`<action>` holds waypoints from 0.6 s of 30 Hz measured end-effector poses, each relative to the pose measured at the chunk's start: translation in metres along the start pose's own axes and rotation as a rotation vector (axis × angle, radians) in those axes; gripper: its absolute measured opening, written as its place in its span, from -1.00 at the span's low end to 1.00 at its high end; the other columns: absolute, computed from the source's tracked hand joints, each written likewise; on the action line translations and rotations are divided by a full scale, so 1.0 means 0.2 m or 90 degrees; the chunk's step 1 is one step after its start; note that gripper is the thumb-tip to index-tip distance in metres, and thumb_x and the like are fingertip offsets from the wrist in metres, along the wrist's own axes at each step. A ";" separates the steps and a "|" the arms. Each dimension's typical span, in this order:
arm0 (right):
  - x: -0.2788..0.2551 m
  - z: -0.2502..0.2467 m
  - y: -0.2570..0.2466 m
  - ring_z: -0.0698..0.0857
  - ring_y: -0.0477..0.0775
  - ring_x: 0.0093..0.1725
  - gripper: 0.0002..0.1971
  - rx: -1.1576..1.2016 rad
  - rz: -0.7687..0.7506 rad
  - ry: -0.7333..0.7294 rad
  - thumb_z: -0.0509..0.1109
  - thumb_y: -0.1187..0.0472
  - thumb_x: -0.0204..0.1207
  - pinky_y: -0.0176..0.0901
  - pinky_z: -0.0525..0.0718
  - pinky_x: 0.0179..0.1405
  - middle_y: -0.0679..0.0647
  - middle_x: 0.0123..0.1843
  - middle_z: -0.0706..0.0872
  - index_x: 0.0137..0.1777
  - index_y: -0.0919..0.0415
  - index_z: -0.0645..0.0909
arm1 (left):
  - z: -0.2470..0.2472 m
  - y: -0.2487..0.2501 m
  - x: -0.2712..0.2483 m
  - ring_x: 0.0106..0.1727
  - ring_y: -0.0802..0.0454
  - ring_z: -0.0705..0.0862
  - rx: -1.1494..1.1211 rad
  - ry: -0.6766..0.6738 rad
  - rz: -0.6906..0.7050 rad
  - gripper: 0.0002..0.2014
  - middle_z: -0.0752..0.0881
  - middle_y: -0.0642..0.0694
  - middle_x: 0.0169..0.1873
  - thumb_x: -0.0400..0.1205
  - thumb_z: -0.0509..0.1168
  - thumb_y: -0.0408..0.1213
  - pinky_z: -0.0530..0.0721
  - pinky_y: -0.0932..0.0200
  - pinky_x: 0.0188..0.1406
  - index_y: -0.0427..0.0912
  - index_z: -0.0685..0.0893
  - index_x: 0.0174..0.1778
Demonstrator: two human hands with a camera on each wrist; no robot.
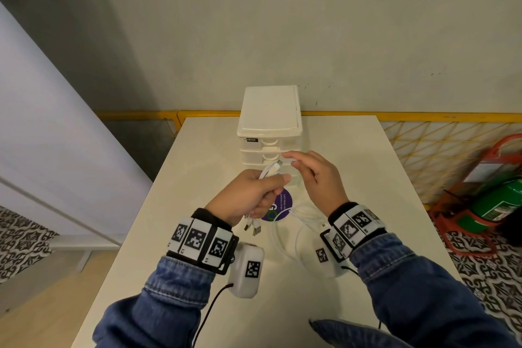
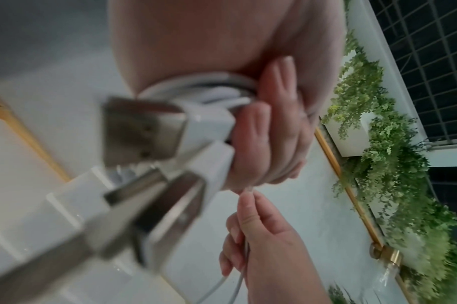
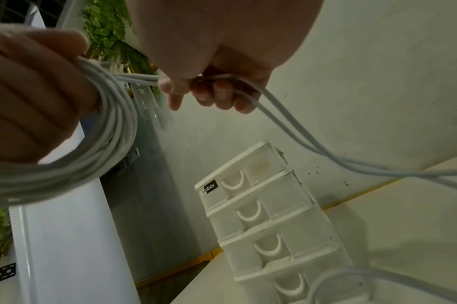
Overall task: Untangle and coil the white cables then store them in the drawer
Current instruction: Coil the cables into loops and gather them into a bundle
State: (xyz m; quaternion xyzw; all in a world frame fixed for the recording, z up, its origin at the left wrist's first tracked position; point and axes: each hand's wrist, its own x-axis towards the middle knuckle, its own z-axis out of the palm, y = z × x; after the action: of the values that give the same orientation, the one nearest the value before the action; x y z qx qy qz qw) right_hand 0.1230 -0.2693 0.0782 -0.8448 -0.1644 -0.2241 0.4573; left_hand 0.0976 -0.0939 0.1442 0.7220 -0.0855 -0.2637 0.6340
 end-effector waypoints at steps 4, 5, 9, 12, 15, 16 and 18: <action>-0.06 0.08 0.00 0.70 -0.21 0.00 -0.65 0.090 0.076 -0.053 0.17 0.27 0.63 -0.28 0.63 0.10 0.07 0.11 0.76 0.34 -0.04 0.55 | 0.01 0.02 0.00 -0.76 0.11 0.16 -0.059 0.000 0.054 -0.64 0.25 0.01 -0.73 0.65 0.25 -0.09 0.14 0.27 -0.70 -0.18 0.45 -0.43; -0.08 0.11 0.00 0.70 -0.09 -0.09 -0.63 0.099 0.091 -0.060 0.15 0.21 0.63 -0.19 0.62 0.01 0.08 0.03 0.78 0.36 -0.12 0.52 | 0.00 0.03 -0.01 -0.76 0.12 0.16 -0.083 -0.001 0.068 -0.63 0.25 0.02 -0.74 0.63 0.24 -0.03 0.15 0.27 -0.70 -0.18 0.45 -0.41; -0.16 0.19 0.03 0.51 -0.05 -0.41 -0.62 0.108 0.129 -0.087 0.07 0.09 0.62 -0.12 0.51 -0.31 0.03 -0.41 0.54 0.40 -0.24 0.41 | -0.04 0.02 0.00 -0.76 0.14 0.16 -0.207 -0.036 0.128 -0.52 0.22 0.03 -0.72 0.52 0.17 0.24 0.23 0.31 -0.73 -0.16 0.49 -0.38; -0.20 0.24 0.05 0.54 -0.10 -0.37 -0.68 0.131 0.158 -0.111 0.09 0.11 0.63 -0.16 0.53 -0.24 0.01 -0.39 0.59 0.30 0.00 0.55 | -0.05 0.01 0.01 -0.79 0.18 0.18 -0.297 -0.086 0.158 -0.47 0.25 0.06 -0.75 0.64 -0.04 0.22 0.20 0.32 -0.76 -0.17 0.50 -0.34; -0.20 0.25 0.03 0.64 -0.08 -0.30 -0.76 0.147 0.199 -0.113 0.15 0.15 0.66 -0.16 0.59 -0.10 -0.08 -0.33 0.69 -0.05 -0.16 0.62 | -0.05 0.01 0.02 -0.79 0.19 0.18 -0.343 -0.149 0.175 -0.42 0.28 0.07 -0.75 0.69 -0.17 0.18 0.16 0.32 -0.77 -0.19 0.50 -0.32; -0.19 0.25 0.03 0.65 -0.08 -0.29 -0.74 0.145 0.213 -0.110 0.17 0.16 0.66 -0.15 0.59 -0.09 -0.10 -0.33 0.70 -0.15 -0.17 0.60 | -0.05 0.02 0.02 -0.79 0.19 0.18 -0.352 -0.169 0.176 -0.42 0.29 0.07 -0.75 0.69 -0.18 0.18 0.16 0.32 -0.77 -0.20 0.49 -0.32; -0.18 0.24 0.04 0.67 -0.04 -0.28 -0.76 0.131 0.226 -0.107 0.18 0.16 0.65 -0.11 0.59 -0.10 -0.08 -0.32 0.71 -0.17 0.02 0.65 | -0.03 0.03 0.01 -0.79 0.19 0.19 -0.362 -0.206 0.173 -0.42 0.29 0.06 -0.75 0.68 -0.17 0.17 0.18 0.33 -0.77 -0.22 0.48 -0.32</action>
State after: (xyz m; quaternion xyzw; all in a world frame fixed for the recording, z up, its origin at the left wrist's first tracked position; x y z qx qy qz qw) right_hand 0.1071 -0.2368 0.0300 -0.8250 -0.0725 -0.0505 0.5582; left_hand 0.1040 -0.0902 0.1490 0.4476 -0.2033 -0.3010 0.8171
